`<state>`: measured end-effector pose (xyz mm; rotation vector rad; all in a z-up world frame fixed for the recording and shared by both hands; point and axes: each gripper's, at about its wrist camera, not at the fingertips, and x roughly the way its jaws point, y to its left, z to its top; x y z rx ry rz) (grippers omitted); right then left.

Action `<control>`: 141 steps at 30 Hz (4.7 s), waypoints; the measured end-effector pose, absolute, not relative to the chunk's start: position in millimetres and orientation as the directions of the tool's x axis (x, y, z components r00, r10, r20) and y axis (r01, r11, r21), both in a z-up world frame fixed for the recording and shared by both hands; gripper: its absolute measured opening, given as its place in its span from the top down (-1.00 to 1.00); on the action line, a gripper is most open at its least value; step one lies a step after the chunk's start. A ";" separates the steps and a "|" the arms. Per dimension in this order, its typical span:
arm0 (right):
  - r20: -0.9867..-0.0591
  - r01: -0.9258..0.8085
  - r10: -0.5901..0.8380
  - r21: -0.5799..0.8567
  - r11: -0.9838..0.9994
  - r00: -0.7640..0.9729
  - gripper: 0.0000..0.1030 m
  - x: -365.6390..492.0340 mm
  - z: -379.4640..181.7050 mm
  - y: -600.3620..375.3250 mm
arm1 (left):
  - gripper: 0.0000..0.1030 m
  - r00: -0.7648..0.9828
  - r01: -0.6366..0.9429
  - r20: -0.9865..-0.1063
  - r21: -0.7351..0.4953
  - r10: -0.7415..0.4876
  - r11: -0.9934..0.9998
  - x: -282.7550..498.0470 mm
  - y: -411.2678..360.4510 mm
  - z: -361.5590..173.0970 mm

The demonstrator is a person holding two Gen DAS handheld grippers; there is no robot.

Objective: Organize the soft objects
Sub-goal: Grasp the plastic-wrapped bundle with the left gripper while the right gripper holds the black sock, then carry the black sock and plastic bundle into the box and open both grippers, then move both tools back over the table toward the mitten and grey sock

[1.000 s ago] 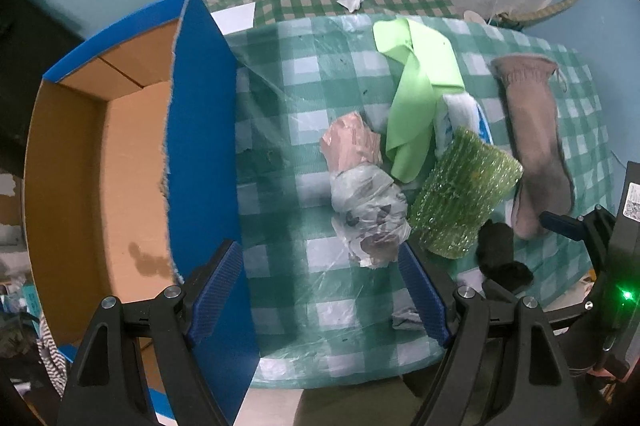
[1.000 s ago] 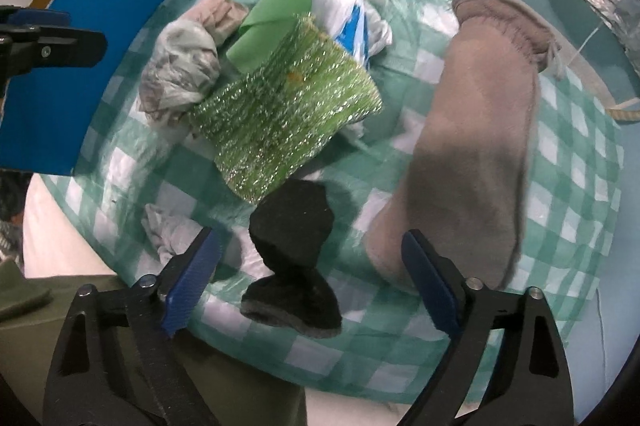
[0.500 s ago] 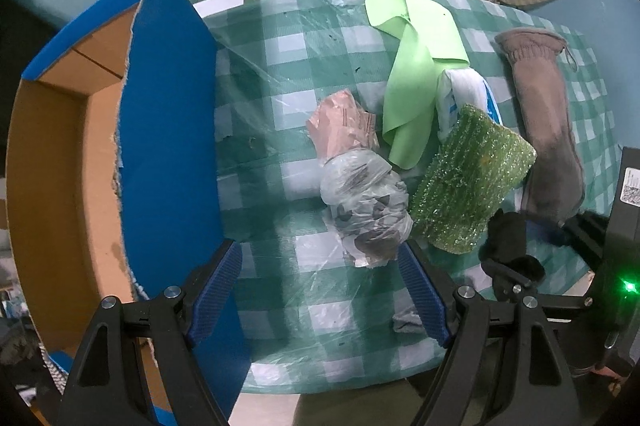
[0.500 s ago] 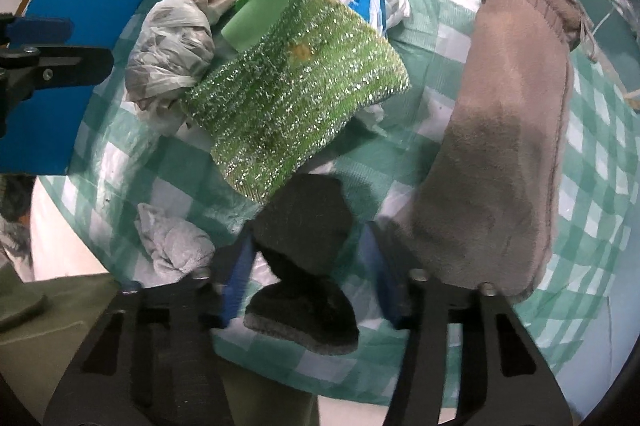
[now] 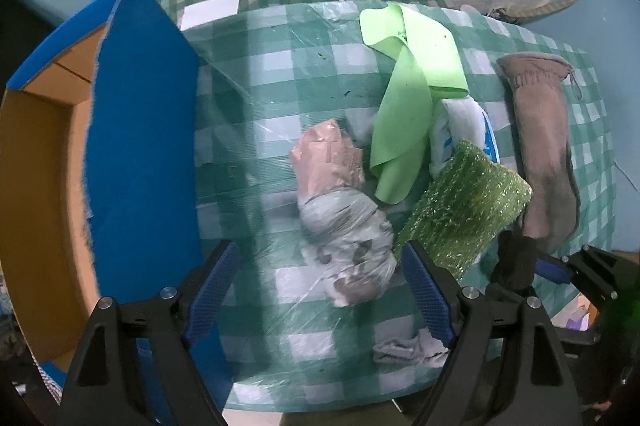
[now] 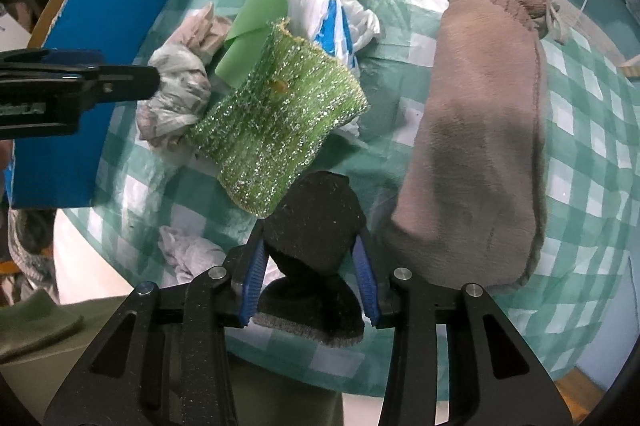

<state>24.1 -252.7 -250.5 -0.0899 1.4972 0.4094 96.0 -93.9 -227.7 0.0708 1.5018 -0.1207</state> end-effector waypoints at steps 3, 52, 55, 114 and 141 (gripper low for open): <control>-0.977 -0.314 0.211 0.191 0.930 0.030 0.23 22.3 -235.5 -265.1 | -0.64 0.045 0.115 -0.998 -0.033 -0.038 0.993 99.3 -98.9 -233.3; -0.959 -0.368 0.217 0.138 0.920 0.184 0.23 47.1 -128.8 -233.4 | 0.10 0.201 0.095 -0.976 -0.069 -0.087 0.993 42.3 -75.2 -155.8; -0.955 -0.391 0.228 0.140 0.910 0.188 0.23 50.6 -119.4 -222.4 | 0.10 0.224 0.084 -0.971 -0.071 -0.088 0.994 39.5 -63.5 -141.2; -0.936 -0.761 0.343 0.163 0.628 0.083 -0.38 80.1 -108.8 29.6 | -0.31 0.195 -0.441 -0.979 -0.036 0.056 0.897 -23.3 132.9 -125.0; -0.932 -0.658 0.326 0.148 0.738 0.156 -0.49 81.6 -80.9 -63.9 | -0.31 0.238 -0.337 -0.971 -0.057 0.026 0.940 -7.0 87.7 -102.6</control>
